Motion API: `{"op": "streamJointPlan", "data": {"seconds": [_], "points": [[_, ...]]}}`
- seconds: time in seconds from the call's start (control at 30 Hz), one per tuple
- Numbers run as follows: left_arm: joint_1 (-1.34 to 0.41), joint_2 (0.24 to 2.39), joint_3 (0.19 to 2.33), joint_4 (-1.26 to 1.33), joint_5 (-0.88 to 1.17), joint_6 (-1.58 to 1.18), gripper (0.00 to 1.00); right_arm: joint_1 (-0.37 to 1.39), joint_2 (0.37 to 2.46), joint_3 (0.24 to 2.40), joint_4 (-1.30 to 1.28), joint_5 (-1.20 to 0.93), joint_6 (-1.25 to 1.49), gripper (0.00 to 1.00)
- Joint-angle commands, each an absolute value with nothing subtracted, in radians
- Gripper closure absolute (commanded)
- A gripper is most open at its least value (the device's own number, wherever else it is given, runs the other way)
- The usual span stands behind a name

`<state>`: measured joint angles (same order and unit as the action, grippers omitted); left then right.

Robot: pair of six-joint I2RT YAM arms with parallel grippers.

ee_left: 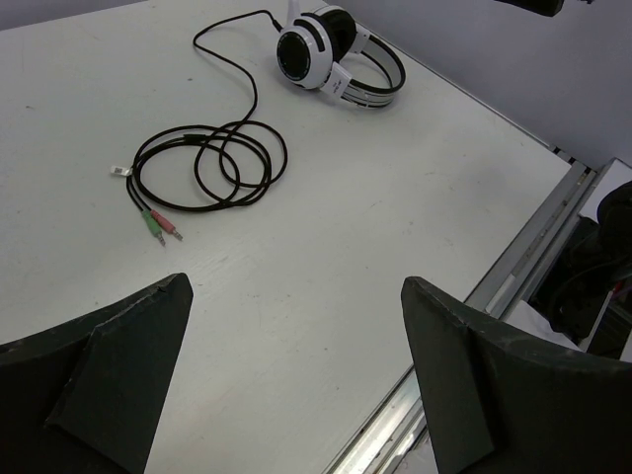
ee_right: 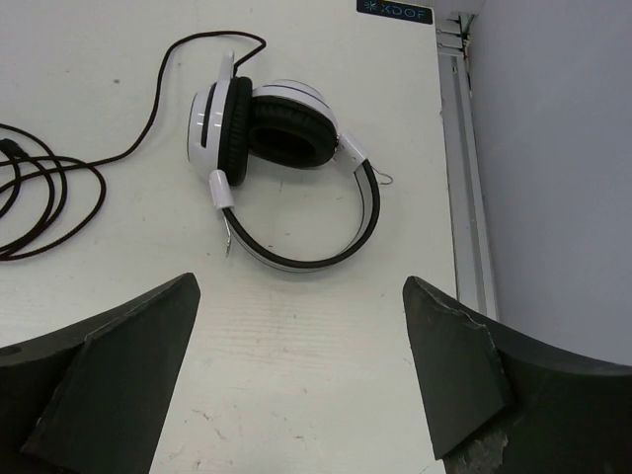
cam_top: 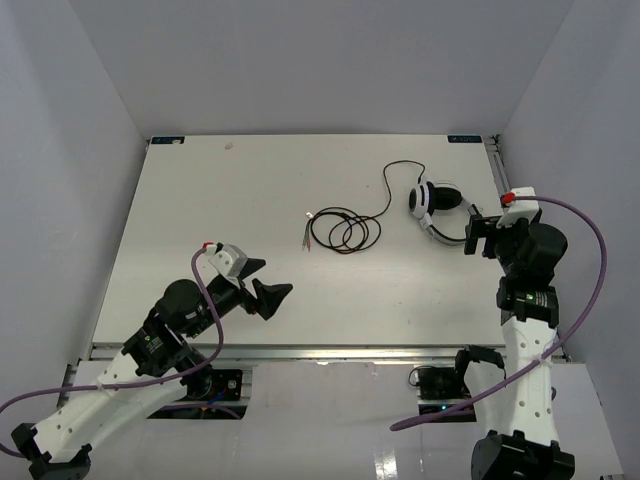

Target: Wrap the headphones

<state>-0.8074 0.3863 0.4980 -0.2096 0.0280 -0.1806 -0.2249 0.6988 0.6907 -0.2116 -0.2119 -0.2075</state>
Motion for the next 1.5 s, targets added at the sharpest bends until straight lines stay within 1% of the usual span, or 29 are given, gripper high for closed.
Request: {"op": "streamJointPlan", "data": {"seconds": [0.0,0.1,0.2,0.27,0.37,0.47,0.6,0.7,0.73,0.77,0.83,0.87,0.97,1.07,1.17,1.2,1.3,1.33,1.4,1.47], "points": [[-0.811,0.371,0.506,-0.201,0.036,-0.179,0.02,-0.228,0.658,0.666,-0.227,-0.247,-0.221,0.10],[-0.811,0.369,0.506,-0.201,0.037,-0.180,0.02,-0.228,0.676,0.672,-0.291,-0.302,-0.305,0.10],[-0.811,0.369,0.508,-0.201,0.039,-0.179,0.02,-0.227,0.768,0.705,-0.359,-0.345,-0.370,0.10],[-0.811,0.368,0.508,-0.201,0.040,-0.179,0.02,-0.228,0.834,0.732,-0.383,-0.335,-0.355,0.10],[-0.812,0.367,0.508,-0.201,0.038,-0.179,0.02,-0.230,0.942,0.765,-0.384,-0.246,-0.245,0.10],[-0.811,0.368,0.507,-0.200,0.041,-0.182,0.02,-0.242,1.129,0.855,-0.396,-0.114,-0.107,0.10],[-0.811,0.374,0.508,-0.202,0.046,-0.180,0.02,-0.280,1.338,1.000,-0.437,-0.080,0.038,0.09],[-0.811,0.370,0.508,-0.202,0.046,-0.179,0.02,-0.285,1.404,1.010,-0.370,-0.045,0.115,0.06],[-0.811,0.368,0.508,-0.201,0.046,-0.179,0.02,-0.287,1.426,1.006,-0.329,-0.043,0.133,0.04],[-0.811,0.370,0.508,-0.200,0.046,-0.179,0.02,-0.287,1.445,1.004,-0.305,-0.049,0.170,0.06],[-0.813,0.375,0.508,-0.199,0.049,-0.178,0.02,-0.288,1.516,1.025,-0.287,-0.078,0.240,0.19],[-0.812,0.378,0.510,-0.199,0.052,-0.177,0.02,-0.288,1.560,1.033,-0.288,-0.102,0.261,0.19],[-0.811,0.383,0.511,-0.198,0.058,-0.175,0.02,-0.289,1.648,1.073,-0.288,-0.102,0.274,0.18],[-0.811,0.390,0.511,-0.195,0.058,-0.172,0.02,-0.290,1.713,1.090,-0.289,-0.132,0.299,0.12],[-0.811,0.401,0.511,-0.192,0.058,-0.168,0.02,-0.288,1.777,1.110,-0.287,-0.139,0.314,0.12],[-0.811,0.405,0.511,-0.192,0.060,-0.167,0.02,-0.288,1.794,1.119,-0.288,-0.138,0.317,0.14],[-0.813,0.416,0.514,-0.193,0.060,-0.166,0.02,-0.288,1.842,1.141,-0.289,-0.154,0.324,0.26],[-0.812,0.414,0.514,-0.193,0.060,-0.164,0.02,-0.288,1.850,1.143,-0.290,-0.164,0.326,0.33],[-0.811,0.411,0.512,-0.192,0.060,-0.164,0.02,-0.288,1.852,1.140,-0.288,-0.175,0.328,0.51],[-0.811,0.406,0.511,-0.193,0.057,-0.164,0.02,-0.288,1.841,1.134,-0.285,-0.180,0.328,0.62]]}}
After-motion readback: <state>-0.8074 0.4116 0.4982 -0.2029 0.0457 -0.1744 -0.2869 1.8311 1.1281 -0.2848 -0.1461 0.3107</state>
